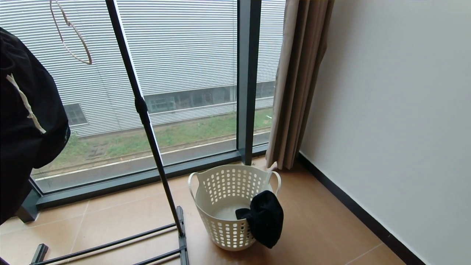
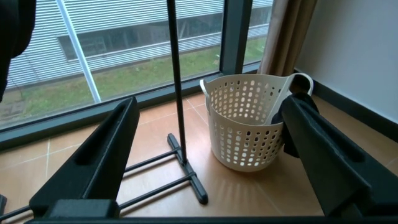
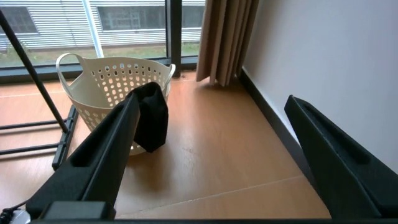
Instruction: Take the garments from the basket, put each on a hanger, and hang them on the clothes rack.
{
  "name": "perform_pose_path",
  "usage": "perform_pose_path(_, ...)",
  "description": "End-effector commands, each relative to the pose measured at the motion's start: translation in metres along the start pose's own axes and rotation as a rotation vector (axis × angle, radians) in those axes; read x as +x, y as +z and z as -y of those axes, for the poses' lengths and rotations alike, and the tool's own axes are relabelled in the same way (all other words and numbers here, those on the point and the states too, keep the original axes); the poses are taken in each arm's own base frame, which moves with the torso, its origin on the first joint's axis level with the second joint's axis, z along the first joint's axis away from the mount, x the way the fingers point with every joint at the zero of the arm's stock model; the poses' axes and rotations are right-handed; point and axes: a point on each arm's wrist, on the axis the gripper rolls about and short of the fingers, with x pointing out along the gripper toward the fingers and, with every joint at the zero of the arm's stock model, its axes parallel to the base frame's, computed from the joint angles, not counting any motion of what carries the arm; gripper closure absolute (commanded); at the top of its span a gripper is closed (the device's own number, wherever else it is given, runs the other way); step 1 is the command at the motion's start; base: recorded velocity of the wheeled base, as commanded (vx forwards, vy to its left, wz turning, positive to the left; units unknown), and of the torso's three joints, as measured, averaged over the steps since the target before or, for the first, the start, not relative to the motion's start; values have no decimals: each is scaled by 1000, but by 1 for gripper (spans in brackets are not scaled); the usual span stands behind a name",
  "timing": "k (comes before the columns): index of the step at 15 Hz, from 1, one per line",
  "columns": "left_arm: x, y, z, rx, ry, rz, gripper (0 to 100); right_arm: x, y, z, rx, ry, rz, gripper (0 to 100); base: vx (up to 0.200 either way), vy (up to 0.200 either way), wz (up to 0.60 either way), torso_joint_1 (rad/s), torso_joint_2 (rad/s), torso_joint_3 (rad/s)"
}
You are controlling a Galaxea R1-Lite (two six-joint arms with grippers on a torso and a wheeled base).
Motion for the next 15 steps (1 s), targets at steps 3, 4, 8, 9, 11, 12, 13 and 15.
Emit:
perform_pose_path(3,0,0,0,1,-3,-3,0,0,0,0,-1,-1,-1,0,0,0,0,0,0,0)
perform_pose_path(4,0,0,0,1,-3,-3,0,0,0,0,1,-1,-1,0,0,0,0,-7,2,-76)
perform_pose_path(8,0,0,0,1,-3,-2,0,0,0,0,1,1,-1,0,0,0,0,5,6,-176)
perform_pose_path(9,0,0,0,1,-3,-2,0,0,0,0,1,1,-1,0,0,0,0,-2,2,-198)
perform_pose_path(11,0,0,0,1,-3,-2,0,0,0,0,1,1,-1,0,0,0,0,2,2,-202)
perform_pose_path(12,0,0,0,1,-3,-2,0,0,0,0,-1,1,-1,0,0,0,0,-2,2,-207)
perform_pose_path(13,0,0,0,1,-3,-2,0,0,0,0,-1,-1,-1,0,0,0,0,7,-7,-193)
perform_pose_path(15,0,0,0,1,-3,-2,0,0,0,0,-1,1,-1,0,0,0,0,2,0,-198)
